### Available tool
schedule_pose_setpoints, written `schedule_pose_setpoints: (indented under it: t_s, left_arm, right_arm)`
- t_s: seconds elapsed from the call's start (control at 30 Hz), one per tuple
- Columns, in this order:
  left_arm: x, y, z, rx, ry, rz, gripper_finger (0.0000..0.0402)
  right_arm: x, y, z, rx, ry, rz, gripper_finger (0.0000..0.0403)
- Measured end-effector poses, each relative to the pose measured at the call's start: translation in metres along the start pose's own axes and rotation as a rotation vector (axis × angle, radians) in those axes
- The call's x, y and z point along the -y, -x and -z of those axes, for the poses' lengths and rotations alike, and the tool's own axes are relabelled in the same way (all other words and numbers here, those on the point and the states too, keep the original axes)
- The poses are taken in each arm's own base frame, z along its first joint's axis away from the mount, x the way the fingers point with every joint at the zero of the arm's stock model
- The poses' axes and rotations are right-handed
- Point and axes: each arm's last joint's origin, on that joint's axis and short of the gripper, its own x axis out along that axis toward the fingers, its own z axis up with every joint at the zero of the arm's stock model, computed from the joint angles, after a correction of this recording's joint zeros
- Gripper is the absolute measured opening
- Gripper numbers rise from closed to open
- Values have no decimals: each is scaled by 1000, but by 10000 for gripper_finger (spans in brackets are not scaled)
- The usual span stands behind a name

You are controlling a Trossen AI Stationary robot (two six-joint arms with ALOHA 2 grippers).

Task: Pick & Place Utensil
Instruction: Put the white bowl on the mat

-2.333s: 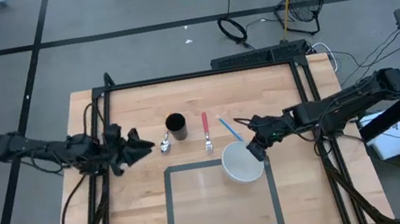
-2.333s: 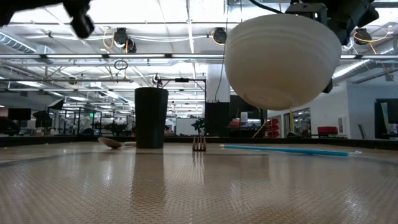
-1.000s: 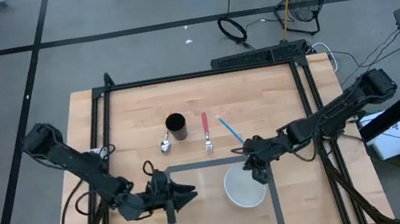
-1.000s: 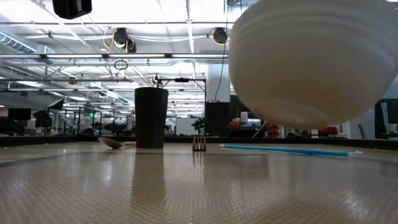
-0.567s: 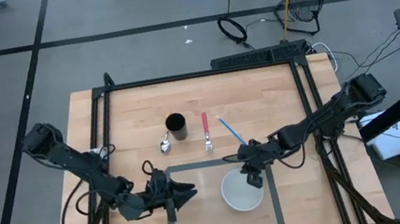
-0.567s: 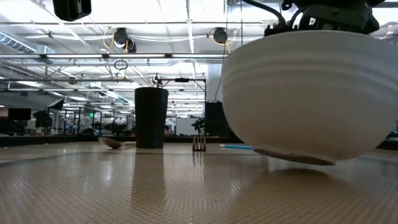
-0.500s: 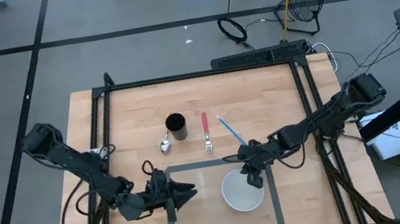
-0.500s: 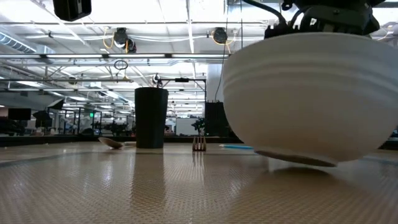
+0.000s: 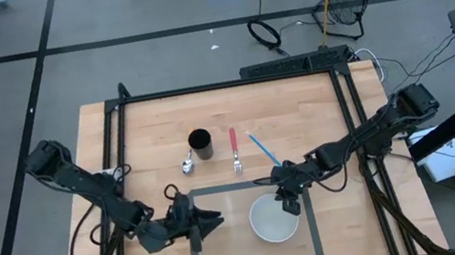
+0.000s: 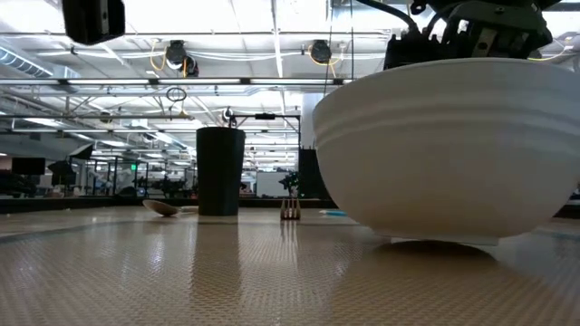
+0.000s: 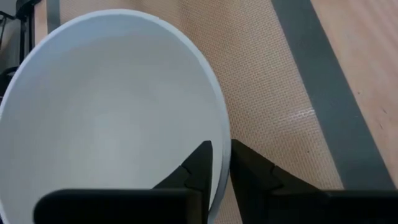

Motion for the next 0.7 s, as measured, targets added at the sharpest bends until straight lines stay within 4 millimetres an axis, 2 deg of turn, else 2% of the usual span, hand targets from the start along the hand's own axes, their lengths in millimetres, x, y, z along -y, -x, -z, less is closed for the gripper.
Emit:
schedule_pose_setpoints:
  t_s: [0.47, 0.7]
  left_arm:
    - [-17, -18, -13, -99, 21, -54, 152]
    - [-33, -34, -28, -185, 91, -89, 152]
  right_arm:
    - [0, 0, 0, 9, 40, 9, 131]
    - [0, 0, -1, 11, 43, 8, 144]
